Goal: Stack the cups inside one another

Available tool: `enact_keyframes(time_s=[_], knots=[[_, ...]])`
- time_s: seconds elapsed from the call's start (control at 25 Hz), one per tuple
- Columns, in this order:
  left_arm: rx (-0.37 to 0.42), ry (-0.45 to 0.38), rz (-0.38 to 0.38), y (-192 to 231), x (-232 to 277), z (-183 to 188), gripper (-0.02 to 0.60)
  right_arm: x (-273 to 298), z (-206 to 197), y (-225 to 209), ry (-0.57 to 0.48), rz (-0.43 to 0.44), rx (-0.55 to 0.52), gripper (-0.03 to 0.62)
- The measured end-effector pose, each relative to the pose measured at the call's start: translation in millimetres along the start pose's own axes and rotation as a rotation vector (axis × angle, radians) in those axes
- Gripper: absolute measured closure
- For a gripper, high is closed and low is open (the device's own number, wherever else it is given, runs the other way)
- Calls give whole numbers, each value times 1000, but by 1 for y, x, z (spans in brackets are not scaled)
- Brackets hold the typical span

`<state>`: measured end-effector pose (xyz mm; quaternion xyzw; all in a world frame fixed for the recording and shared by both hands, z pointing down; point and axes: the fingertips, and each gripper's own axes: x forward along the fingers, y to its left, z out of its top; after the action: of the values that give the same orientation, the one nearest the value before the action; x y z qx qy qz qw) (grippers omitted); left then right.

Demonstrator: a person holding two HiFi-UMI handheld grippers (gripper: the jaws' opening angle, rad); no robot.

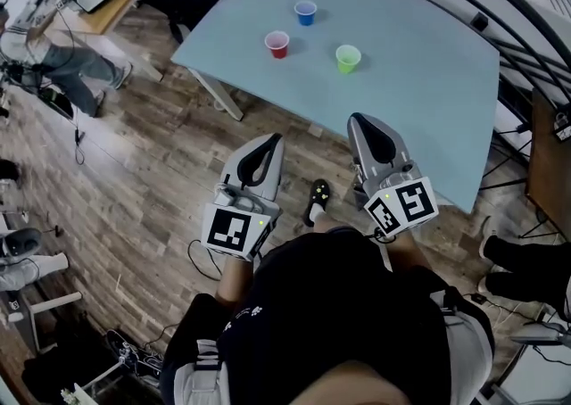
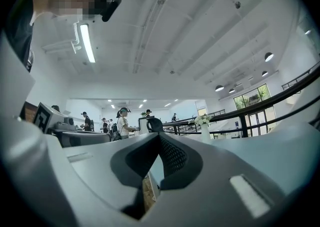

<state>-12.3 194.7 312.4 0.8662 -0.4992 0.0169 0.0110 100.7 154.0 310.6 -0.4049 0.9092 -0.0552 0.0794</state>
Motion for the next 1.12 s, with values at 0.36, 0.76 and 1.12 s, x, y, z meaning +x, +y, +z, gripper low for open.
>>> enact_keyframes(time_s=[0.36,0.76,1.12], knots=[[31,30,31,29,42,5,588,42,-1,-39,0,22,35,582],[13,26,34,64,95,2,588,86,-4,-76,8,21,26,582],[-2,3,-4,79,146,-4,588,110,-10,-111,31,-5,0,582]])
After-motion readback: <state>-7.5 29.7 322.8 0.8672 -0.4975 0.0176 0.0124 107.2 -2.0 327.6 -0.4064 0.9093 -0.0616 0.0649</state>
